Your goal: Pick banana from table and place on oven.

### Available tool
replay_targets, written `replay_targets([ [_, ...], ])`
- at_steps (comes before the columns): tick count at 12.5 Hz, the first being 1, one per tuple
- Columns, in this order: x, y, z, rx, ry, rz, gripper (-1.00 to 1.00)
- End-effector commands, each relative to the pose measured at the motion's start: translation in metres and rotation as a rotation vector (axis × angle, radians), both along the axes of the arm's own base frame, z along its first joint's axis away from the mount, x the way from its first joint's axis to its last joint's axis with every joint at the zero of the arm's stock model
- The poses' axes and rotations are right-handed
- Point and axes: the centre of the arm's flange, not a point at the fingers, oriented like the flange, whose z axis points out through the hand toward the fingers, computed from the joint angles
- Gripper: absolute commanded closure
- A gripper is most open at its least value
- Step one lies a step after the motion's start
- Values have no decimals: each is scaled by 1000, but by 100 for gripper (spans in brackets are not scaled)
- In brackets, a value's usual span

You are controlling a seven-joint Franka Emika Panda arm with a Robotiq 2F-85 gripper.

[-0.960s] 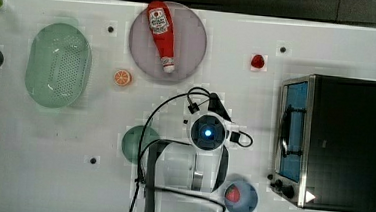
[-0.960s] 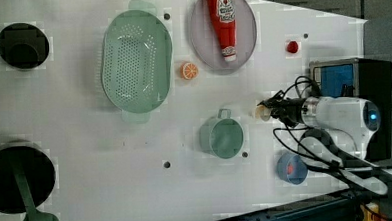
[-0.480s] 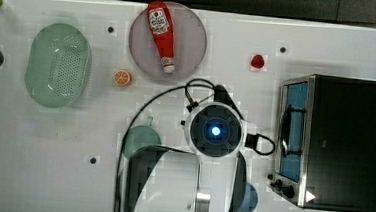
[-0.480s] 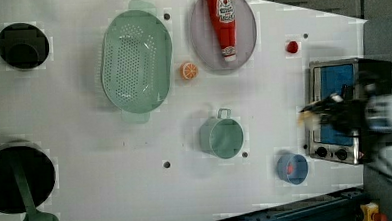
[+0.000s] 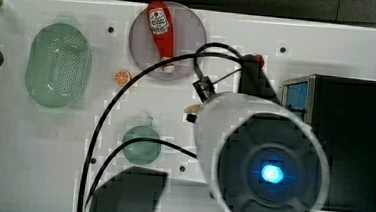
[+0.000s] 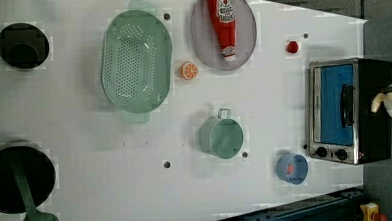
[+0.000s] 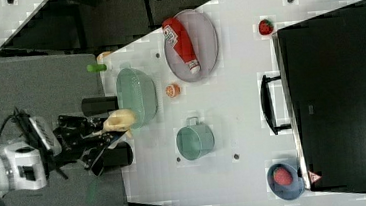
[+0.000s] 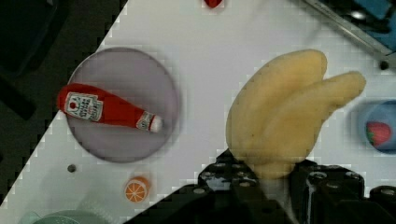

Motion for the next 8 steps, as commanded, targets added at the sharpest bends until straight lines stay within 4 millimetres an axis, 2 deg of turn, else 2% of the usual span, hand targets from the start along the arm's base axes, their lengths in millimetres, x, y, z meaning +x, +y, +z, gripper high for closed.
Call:
replay_targets([
  [1, 10, -85, -25, -15, 84, -58, 48],
  [3, 14, -139, -29, -58, 101, 52, 48],
  [8, 5, -265, -70, -116, 121, 126, 48],
])
